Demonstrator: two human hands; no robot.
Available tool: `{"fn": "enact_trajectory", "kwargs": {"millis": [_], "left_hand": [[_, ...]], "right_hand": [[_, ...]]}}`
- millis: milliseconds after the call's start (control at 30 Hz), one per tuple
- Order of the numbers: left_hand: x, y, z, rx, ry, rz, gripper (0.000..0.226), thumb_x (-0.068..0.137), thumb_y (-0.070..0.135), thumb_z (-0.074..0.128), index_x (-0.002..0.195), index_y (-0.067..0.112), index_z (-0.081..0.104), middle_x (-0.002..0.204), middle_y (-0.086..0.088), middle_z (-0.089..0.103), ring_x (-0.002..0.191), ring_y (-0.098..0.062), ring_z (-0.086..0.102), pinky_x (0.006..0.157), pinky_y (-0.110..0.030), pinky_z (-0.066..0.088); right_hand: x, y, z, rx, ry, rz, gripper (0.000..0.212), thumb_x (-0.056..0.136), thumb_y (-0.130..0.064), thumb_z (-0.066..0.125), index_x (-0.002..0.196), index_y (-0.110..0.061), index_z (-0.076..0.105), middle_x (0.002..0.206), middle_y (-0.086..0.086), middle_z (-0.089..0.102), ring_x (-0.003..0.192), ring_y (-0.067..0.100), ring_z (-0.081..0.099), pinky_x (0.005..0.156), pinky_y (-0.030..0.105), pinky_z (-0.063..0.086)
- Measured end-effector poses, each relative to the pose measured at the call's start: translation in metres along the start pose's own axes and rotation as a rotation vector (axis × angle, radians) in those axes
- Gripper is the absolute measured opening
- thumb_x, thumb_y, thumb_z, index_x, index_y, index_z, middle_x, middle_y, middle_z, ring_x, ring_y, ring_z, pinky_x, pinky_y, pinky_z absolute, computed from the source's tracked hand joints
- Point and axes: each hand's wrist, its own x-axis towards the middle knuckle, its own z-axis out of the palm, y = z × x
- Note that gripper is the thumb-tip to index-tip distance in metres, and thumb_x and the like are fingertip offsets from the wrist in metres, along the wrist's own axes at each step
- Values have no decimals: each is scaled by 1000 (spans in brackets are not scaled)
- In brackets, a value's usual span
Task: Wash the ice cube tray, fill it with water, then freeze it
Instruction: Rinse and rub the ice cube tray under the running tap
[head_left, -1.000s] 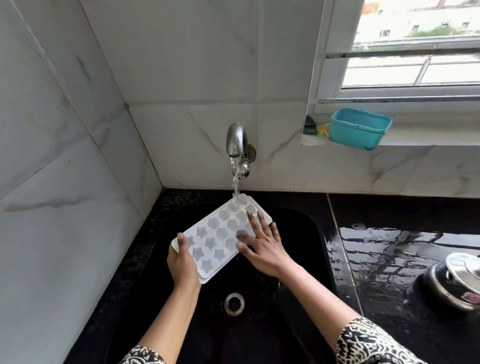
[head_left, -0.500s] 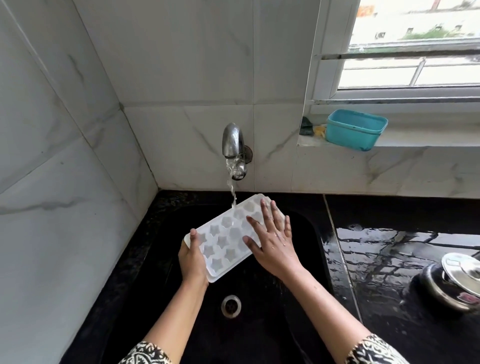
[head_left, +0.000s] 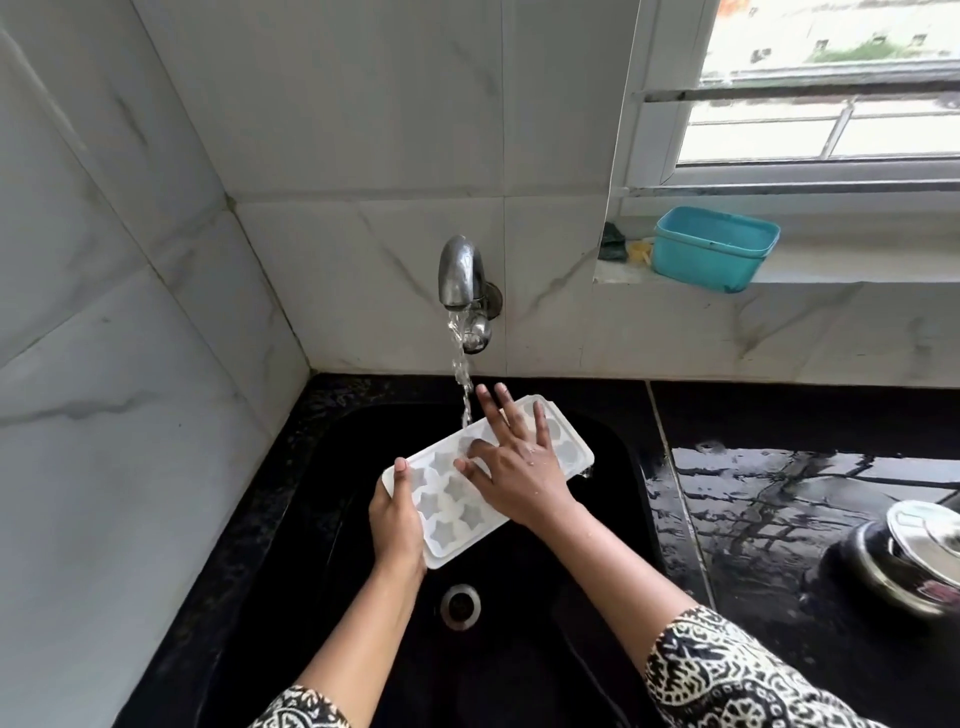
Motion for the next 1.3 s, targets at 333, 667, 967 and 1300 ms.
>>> {"fn": "enact_trajectory", "kwargs": {"millis": [333,667,967,1300], "left_hand": [[4,-4,-10,20,-27,36,26,95,42,51,105,20,61,104,-8,70,93,-22,68,81,-38,55],[4,-3,-14,28,-64,67,35,96,42,50,115,14,60,106,-5,69,87,-10,70,69,-22,55],[7,2,-1,-7,-43,73,22,96,39,51,97,20,61,98,-9,69,83,-19,68,66,-30,53],[6,2,0,32,-83,66,24,96,41,51,102,19,61,99,-7,69,87,-20,69,67,-28,54]], "right_hand": [[0,-1,10,-32,127,-31,50,93,-58,31,96,-27,70,159,-1,0,145,9,-18,113,47,-19],[-6,-2,5,86,6,-22,65,88,-63,14,116,-31,63,155,-12,-22,136,3,-36,112,44,-20],[-8,-9,6,199,-37,61,55,96,-59,25,134,-29,51,151,-11,-33,131,4,-43,111,43,-24],[-11,6,3,-76,129,-58,54,93,-61,28,119,-31,64,160,-2,-10,144,11,-22,111,44,-24]]}}
